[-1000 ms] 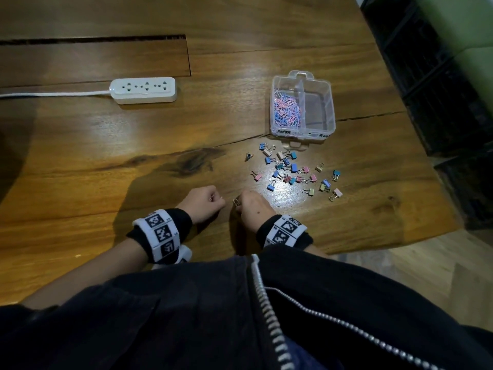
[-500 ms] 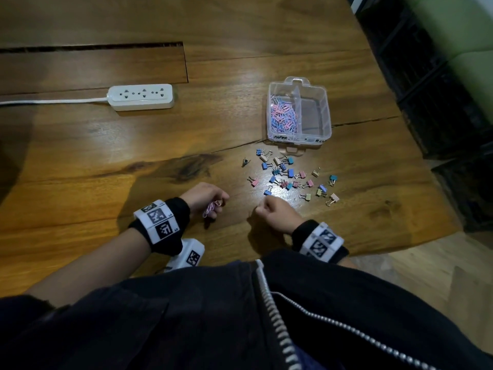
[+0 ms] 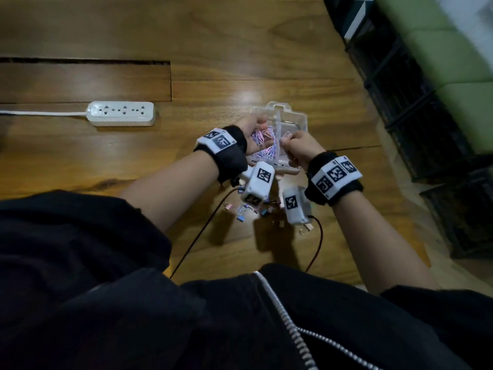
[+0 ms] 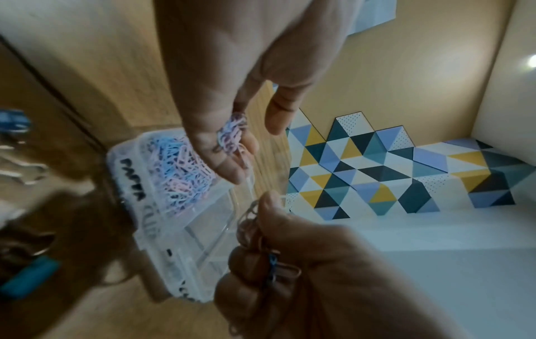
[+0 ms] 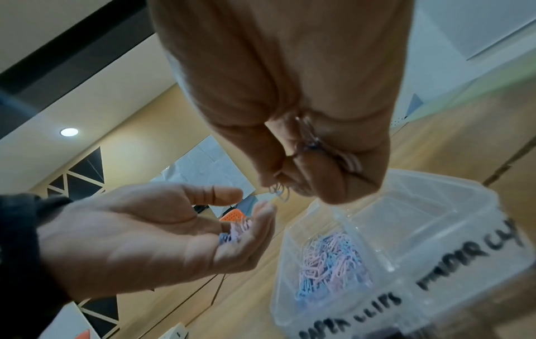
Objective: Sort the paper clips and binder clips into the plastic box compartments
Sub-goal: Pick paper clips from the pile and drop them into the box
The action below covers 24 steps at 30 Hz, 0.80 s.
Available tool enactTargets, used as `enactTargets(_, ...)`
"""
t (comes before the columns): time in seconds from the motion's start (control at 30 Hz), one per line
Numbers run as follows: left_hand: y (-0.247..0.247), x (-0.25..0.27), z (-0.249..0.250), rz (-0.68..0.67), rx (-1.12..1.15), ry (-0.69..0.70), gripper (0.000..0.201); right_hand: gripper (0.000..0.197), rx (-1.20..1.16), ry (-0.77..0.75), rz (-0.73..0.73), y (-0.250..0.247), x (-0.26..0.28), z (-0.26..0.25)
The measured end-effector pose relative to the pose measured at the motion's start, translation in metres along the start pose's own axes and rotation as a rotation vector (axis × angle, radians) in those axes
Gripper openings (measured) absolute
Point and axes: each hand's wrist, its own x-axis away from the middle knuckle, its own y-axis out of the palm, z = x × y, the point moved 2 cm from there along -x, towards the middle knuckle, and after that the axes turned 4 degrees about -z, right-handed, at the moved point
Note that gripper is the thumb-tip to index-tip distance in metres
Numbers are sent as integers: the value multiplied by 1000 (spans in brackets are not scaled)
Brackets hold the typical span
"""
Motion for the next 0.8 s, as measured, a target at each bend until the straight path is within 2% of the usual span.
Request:
enactTargets(0.1, -2, -7, 8, 20, -102, 25, 29, 27, -29, -31, -29, -3, -5, -6)
enactTargets(0.17, -14, -4, 9, 13, -263, 42, 28, 26, -112, -45, -81, -4, 1, -3)
enactTargets(0.27, -42, 13, -4, 104, -737, 58, 28, 22, -275, -14, -167, -4, 18, 14)
enactTargets(0.37, -72, 29, -33, 135, -1181, 20, 27, 21, -266, 21, -212, 1, 30, 37)
enactTargets(0.47, -89, 38, -57, 121, -1378, -52, 19, 22, -188, 53, -227, 10, 37, 57)
enactTargets(0.57, -82, 40, -74, 102, -1530, 32, 19, 22, -195, 62, -248, 19, 40, 68)
enactTargets(0.67, -70, 32, -89, 144, -1665, 73, 31, 24, -176, 52, -236, 26, 41, 69)
enactTargets(0.8, -54, 25, -95, 163, -1804, 43, 18, 25, -153, 39, -200, 32, 44, 67)
